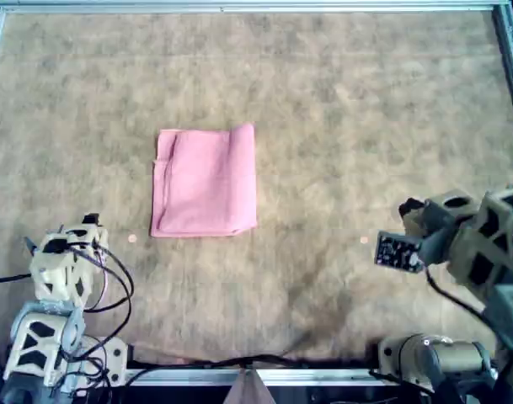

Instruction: Fold a cloth

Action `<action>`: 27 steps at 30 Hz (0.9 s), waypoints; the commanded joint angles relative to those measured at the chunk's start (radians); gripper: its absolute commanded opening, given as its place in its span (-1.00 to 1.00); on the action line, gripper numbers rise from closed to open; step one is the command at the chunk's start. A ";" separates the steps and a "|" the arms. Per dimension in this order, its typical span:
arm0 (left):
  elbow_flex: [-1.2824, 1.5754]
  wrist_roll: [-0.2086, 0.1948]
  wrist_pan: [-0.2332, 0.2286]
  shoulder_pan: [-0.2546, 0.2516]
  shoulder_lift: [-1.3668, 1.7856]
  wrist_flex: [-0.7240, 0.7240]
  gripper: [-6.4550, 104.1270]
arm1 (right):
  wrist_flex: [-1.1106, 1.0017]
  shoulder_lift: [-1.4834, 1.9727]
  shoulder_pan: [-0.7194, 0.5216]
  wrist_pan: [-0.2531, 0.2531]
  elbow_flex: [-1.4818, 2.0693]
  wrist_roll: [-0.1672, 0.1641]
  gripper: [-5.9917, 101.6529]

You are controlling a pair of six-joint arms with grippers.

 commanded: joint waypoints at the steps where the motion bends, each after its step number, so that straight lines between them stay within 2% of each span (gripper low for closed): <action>1: -0.020 -0.006 0.008 0.008 0.003 -0.012 0.01 | -0.212 0.172 -0.008 0.006 0.147 -0.080 -0.92; 4: -0.020 -0.006 0.008 0.008 0.003 -0.012 0.01 | -0.380 0.314 -0.008 0.006 0.370 -0.107 -0.92; 8: -0.020 -0.002 0.008 0.008 0.006 -0.012 0.01 | -0.586 0.485 -0.044 0.008 0.626 -0.101 -0.92; 14: -0.020 -0.006 -0.009 0.020 0.020 -0.011 0.00 | -0.821 0.491 -0.253 0.006 0.881 -0.092 -0.92; 17: -0.023 -0.006 0.003 0.009 0.021 -0.011 0.00 | -0.908 0.491 -0.307 0.005 0.940 -0.092 -0.92; 24: -0.020 -0.008 0.009 0.006 0.021 -0.011 0.00 | -0.973 0.491 -0.296 0.005 1.074 -0.091 -0.92; 27: -0.020 -0.008 0.009 0.008 0.021 -0.011 -0.07 | -0.966 0.489 -0.291 0.005 1.091 -0.089 -0.92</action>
